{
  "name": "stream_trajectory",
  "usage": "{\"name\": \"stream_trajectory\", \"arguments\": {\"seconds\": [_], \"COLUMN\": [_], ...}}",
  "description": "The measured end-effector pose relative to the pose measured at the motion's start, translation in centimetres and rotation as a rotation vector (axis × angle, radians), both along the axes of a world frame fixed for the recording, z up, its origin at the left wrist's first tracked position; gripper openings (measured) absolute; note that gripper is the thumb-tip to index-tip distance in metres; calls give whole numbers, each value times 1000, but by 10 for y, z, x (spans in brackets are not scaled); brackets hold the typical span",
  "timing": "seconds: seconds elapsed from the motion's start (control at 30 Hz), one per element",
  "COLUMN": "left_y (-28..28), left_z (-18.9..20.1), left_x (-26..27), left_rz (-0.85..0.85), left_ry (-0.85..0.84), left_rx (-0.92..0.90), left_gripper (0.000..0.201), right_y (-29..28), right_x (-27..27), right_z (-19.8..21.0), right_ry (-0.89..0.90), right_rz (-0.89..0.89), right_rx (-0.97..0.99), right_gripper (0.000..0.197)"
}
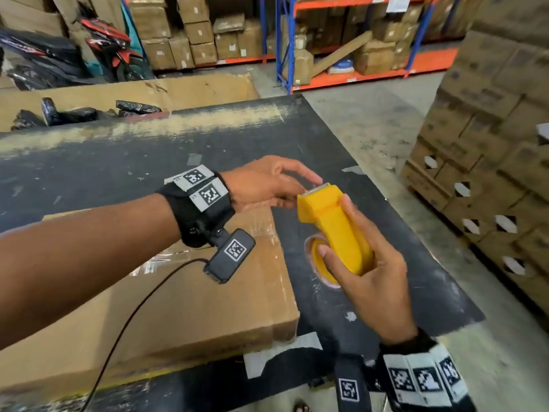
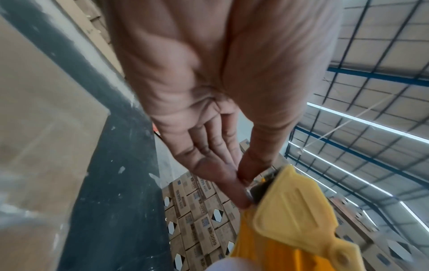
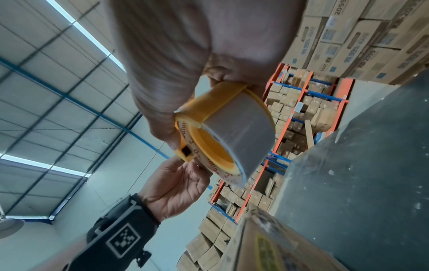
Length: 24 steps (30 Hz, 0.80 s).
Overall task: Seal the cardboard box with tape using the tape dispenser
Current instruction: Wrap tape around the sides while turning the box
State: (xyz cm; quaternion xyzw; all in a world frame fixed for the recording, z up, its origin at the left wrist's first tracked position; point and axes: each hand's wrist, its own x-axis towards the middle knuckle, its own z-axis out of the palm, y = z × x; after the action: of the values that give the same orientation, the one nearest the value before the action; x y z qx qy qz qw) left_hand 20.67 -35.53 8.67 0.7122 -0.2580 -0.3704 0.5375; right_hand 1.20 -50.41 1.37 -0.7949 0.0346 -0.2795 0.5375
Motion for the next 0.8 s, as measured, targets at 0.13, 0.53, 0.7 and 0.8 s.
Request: {"name": "stream_trajectory", "arguments": {"seconds": [0.13, 0.53, 0.7, 0.8], "left_y": [17, 60, 64, 63], "left_z": [15, 49, 29, 9], "left_x": [6, 108, 131, 143], "left_rz": [-36, -31, 17, -10], "left_ry": [-49, -131, 86, -6], "left_rx": [65, 79, 10, 41], "left_gripper": [28, 17, 32, 23], "right_y": [40, 120, 128, 131], "right_x": [-4, -47, -22, -9], "right_z": [17, 57, 59, 58], "right_ry": [49, 229, 335, 381], "right_rz": [-134, -330, -359, -379], "right_rx": [-101, -276, -324, -365], "right_gripper": [74, 80, 78, 78]}}
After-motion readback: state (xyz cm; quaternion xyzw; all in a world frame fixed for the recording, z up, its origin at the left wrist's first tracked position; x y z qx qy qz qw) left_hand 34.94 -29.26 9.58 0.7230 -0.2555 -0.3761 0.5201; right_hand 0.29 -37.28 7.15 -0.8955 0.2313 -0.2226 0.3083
